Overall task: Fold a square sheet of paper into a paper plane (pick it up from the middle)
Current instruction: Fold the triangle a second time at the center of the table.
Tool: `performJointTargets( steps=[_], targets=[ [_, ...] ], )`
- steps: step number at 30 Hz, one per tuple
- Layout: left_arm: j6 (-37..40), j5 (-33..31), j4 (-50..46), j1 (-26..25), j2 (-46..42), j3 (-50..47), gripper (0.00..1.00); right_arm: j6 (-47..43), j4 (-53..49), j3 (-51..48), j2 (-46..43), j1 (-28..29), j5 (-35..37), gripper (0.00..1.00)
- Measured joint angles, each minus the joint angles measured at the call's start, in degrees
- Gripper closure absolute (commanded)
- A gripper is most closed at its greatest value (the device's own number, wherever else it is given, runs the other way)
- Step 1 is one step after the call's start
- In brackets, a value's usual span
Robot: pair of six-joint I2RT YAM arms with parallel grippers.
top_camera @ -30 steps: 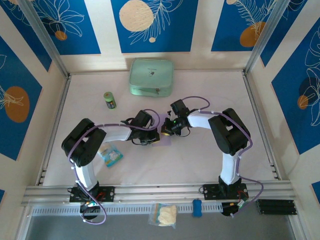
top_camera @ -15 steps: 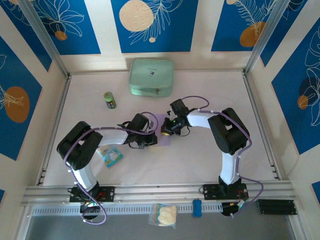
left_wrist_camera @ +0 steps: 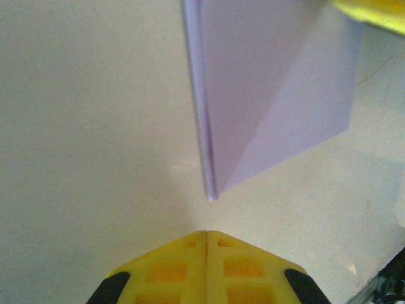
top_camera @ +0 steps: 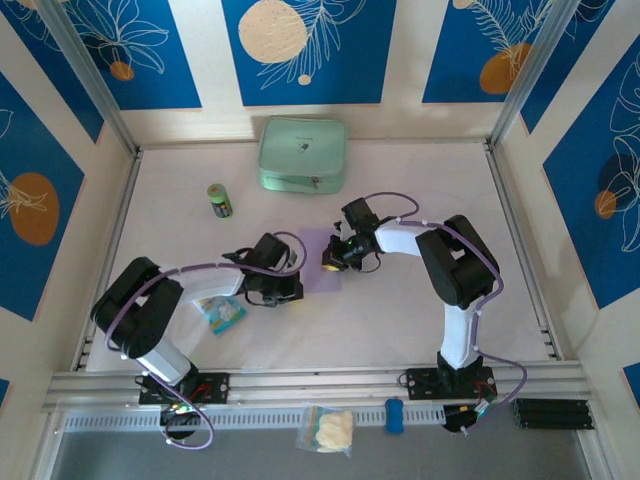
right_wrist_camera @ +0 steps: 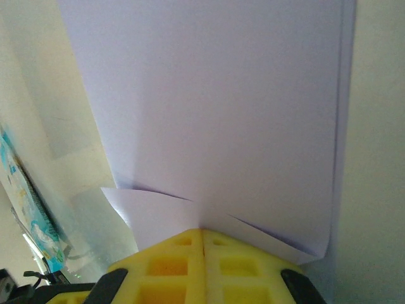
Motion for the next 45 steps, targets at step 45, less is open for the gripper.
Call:
performJointTargets(
  steps=[45],
  targets=[
    [-3.58,-3.08,3.04,1.29,11.89,10.01,1.00,-2.19,0.31,-0.11,-0.63,-2.29,1.01,1.00]
  ],
)
